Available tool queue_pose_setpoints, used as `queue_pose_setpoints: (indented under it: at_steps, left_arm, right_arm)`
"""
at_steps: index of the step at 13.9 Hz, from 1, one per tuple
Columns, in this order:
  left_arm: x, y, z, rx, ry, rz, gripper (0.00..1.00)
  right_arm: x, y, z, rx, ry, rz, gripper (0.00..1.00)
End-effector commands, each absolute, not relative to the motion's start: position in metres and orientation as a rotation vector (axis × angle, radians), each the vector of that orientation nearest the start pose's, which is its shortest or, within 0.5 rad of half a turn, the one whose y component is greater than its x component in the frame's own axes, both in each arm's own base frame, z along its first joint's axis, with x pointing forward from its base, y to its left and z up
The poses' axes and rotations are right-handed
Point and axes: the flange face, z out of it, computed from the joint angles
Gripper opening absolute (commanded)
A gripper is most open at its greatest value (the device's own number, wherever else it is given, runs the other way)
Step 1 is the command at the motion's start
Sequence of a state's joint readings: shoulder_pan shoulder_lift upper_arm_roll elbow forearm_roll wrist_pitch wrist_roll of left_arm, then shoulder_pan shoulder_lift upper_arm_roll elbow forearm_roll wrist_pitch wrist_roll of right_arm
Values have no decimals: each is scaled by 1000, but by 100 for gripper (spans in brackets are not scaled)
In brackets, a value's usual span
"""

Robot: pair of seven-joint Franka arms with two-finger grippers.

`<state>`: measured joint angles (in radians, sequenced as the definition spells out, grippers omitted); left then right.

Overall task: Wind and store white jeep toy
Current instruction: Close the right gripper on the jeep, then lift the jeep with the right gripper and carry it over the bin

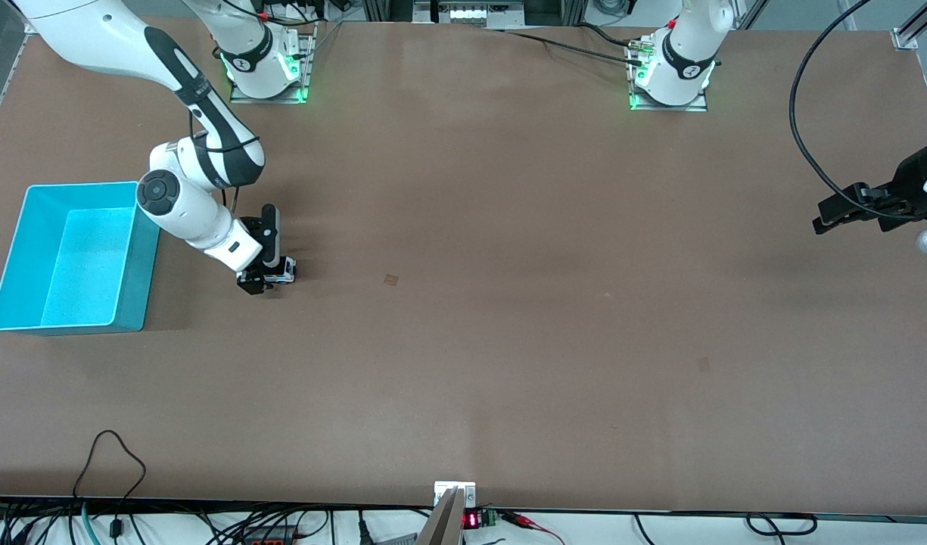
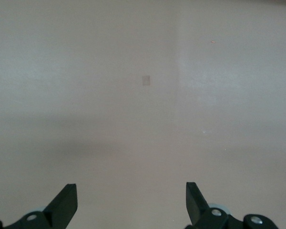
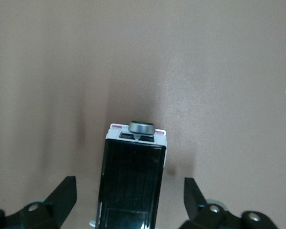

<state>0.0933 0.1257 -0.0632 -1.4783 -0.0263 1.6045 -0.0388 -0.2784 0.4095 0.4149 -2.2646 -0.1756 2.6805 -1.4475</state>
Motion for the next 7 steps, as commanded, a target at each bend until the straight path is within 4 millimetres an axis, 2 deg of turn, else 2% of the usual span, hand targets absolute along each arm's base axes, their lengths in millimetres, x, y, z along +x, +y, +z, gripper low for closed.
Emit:
queue_pose_setpoints:
  at_steps: [1,2,4,5,7]
  left_arm:
    - [594,20,604,-3182,-110,-15,100]
    - [594,22,604,-3182,-115,-15,100]
    - [594,23,603,-3183,-117,-13,100]
    - [594,23,603,-3182,-117,-15,100]
    - [594,21,604,-3182,-112,-18,100]
  right_arm:
    - [539,85,196,2061,2386,171,61]
    - [539,85,196,2061,2385,173,41]
    - [539,86,196,2059,2386,173,20]
    - [539,85,196,2061,2385,173,13]
    - [538,85,195,2069,2382,171,4]
